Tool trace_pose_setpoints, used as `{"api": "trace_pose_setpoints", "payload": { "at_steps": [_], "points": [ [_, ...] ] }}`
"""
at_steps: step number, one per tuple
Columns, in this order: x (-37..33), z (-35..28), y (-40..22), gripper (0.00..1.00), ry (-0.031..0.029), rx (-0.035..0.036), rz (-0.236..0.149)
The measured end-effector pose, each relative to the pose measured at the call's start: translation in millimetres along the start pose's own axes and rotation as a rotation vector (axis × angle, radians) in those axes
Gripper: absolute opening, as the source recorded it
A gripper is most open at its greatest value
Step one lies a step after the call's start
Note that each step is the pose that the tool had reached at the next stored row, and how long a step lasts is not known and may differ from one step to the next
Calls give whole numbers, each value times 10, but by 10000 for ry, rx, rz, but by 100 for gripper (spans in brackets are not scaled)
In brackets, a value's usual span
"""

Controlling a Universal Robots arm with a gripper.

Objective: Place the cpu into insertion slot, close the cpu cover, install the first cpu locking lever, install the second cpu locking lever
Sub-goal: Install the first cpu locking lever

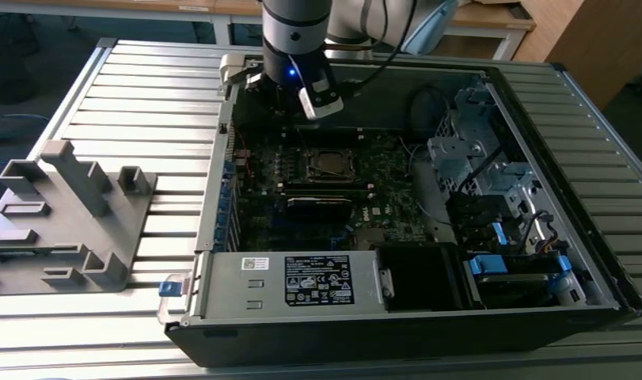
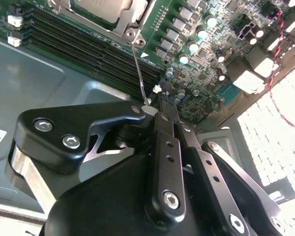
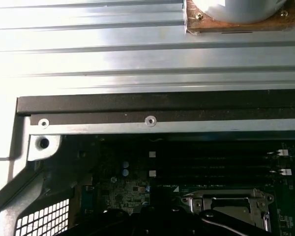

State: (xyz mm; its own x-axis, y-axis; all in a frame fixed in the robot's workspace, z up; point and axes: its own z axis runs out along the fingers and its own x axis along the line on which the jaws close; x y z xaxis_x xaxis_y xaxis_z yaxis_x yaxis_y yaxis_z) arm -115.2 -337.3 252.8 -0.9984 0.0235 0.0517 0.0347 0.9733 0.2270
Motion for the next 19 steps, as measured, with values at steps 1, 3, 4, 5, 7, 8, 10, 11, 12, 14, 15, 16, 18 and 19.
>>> {"api": "trace_pose_setpoints", "payload": {
  "at_steps": [1,3,4,5,7,8,10,11,12,14,15,16,18,19],
  "points": [
    [-15,-1,0,10,0,1,2],
    [-56,-3,2,10,0,1,6],
    [-78,-4,3,10,-1,1,10],
    [-99,-5,3,10,-3,0,18],
    [-144,-7,5,10,-8,1,40],
    [-166,-8,6,10,-11,0,52],
    [-211,-10,7,10,-17,0,79],
    [-232,-11,8,10,-21,0,93],
    [-246,-12,8,10,-23,0,104],
    [-249,-12,8,10,-23,0,105],
    [-249,-12,8,10,-24,0,105],
    [-249,-12,8,10,-24,-1,105],
    [-250,-12,9,10,-23,1,105],
    [-256,-12,9,10,-23,1,104]
  ]
}}
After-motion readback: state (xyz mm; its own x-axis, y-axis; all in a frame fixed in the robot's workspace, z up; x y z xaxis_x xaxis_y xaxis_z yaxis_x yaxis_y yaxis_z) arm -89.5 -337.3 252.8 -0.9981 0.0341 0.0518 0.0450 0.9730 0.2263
